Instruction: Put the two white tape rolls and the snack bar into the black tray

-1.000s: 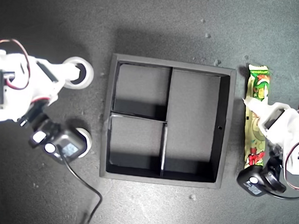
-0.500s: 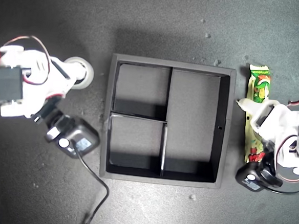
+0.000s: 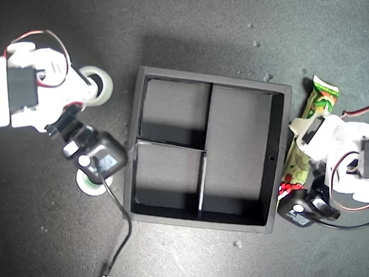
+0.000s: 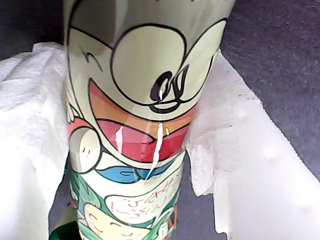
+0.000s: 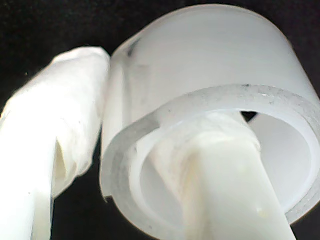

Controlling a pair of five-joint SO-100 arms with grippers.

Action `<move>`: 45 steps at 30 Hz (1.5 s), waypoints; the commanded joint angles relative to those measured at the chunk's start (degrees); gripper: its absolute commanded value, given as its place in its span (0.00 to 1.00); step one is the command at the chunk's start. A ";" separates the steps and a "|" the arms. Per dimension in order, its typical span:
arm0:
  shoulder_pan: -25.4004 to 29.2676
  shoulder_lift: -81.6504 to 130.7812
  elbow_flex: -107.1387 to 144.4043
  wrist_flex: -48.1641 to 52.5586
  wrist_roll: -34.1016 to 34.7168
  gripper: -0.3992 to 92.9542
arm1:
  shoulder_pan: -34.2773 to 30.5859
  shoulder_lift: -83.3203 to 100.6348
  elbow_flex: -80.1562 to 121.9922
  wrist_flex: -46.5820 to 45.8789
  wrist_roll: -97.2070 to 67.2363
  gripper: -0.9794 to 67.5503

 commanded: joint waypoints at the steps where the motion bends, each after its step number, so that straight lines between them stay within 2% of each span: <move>1: -0.35 1.14 -0.35 -0.44 0.35 0.01 | 0.09 -0.35 -0.53 1.14 -0.09 0.15; 5: -0.44 4.83 -0.79 2.29 0.18 0.01 | 0.00 -0.26 -4.22 5.89 -0.26 0.14; 10: -0.18 11.43 -4.31 9.40 0.09 0.01 | 0.26 0.35 -12.92 16.17 -1.85 0.12; 15: 0.53 16.88 -10.37 18.63 0.79 0.01 | 0.09 0.35 -25.84 27.69 -4.75 0.12; 21: 2.20 21.97 -17.23 25.14 1.49 0.01 | -0.97 -0.18 -42.54 35.95 -6.94 0.12; 27: 3.52 18.46 -24.79 26.98 2.46 0.01 | -2.20 -0.35 -50.71 34.37 -7.38 0.12; 35: 5.80 5.98 -39.46 26.54 3.60 0.00 | -3.25 -1.05 -48.16 21.36 -7.29 0.12; 45: 7.12 -7.73 -51.15 28.30 4.48 0.00 | -4.31 -17.67 -62.14 18.11 -5.01 0.12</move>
